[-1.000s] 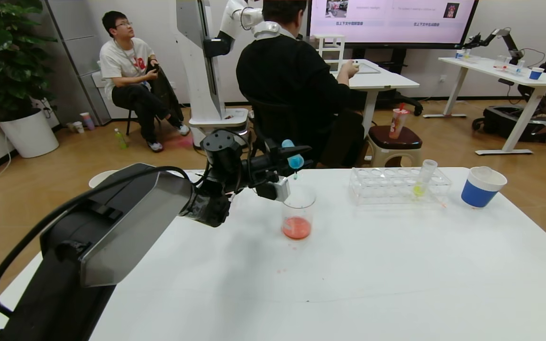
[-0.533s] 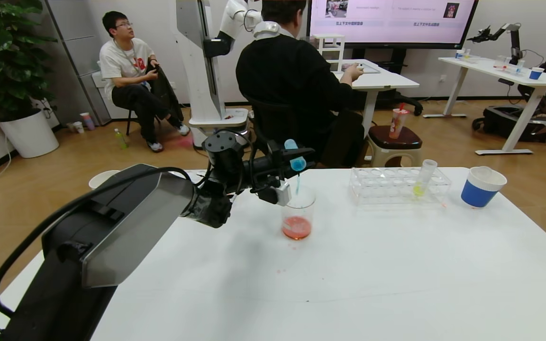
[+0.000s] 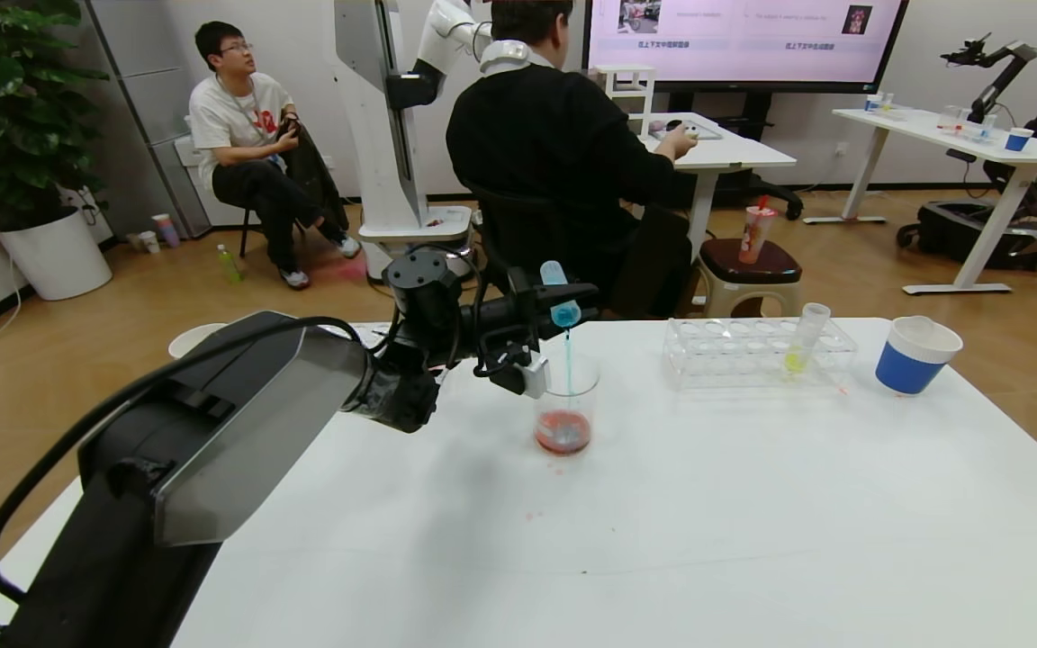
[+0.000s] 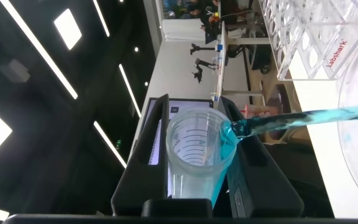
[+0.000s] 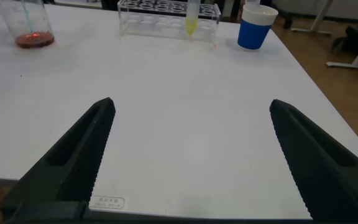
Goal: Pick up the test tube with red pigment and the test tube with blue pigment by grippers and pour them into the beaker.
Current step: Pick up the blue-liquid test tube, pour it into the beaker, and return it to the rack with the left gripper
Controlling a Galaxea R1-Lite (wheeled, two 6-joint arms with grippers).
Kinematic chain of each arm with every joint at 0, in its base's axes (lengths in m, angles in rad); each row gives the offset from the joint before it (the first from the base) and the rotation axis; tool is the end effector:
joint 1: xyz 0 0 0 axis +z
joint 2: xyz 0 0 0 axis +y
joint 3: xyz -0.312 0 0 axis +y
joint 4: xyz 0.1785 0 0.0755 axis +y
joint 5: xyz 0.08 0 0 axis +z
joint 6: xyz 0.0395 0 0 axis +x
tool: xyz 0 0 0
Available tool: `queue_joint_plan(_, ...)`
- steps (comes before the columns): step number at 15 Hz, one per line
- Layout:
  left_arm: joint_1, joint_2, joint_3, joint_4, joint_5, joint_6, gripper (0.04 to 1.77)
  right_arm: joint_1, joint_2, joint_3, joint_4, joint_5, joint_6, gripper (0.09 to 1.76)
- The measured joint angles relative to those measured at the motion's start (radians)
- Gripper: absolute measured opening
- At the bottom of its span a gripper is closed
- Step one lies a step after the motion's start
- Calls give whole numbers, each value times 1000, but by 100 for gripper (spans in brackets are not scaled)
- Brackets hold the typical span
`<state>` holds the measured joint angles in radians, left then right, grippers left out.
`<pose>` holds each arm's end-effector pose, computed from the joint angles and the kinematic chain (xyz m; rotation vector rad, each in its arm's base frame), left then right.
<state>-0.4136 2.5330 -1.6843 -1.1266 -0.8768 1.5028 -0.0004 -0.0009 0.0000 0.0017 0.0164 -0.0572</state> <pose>0.4748 -0.2416 0.1232 1.3299 -1.1922 -0.8101 -0.0141 0.0007 0.0753 -0.0572 0.0003 0.0160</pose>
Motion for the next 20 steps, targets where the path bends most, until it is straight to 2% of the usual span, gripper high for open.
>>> queue_joint_plan(5,8,1,0,-3,-19,48,54,0,0,0,0,0,0,174)
queue_joint_plan(10,14,4,-2,-2,-48,140,54,0,0,0,0,0,0,174)
queue_joint_plan(14,14,4,-3,-2,-56,141,54,0,0,0,0,0,0,174)
queue_joint_plan(16,14,4,-3,-2,-57,108,54,0,0,0,0,0,0,174)
queue_joint_plan(18,7,-1,-3,-19,-33,-9,54,0,0,0,0,0,0,174)
queue_joint_plan(19,2,-6,-1,-68,6,-93,54,0,0,0,0,0,0,174)
queue_joint_plan(20,-2,-13,3,-142,76,-199,54,0,0,0,0,0,0,174)
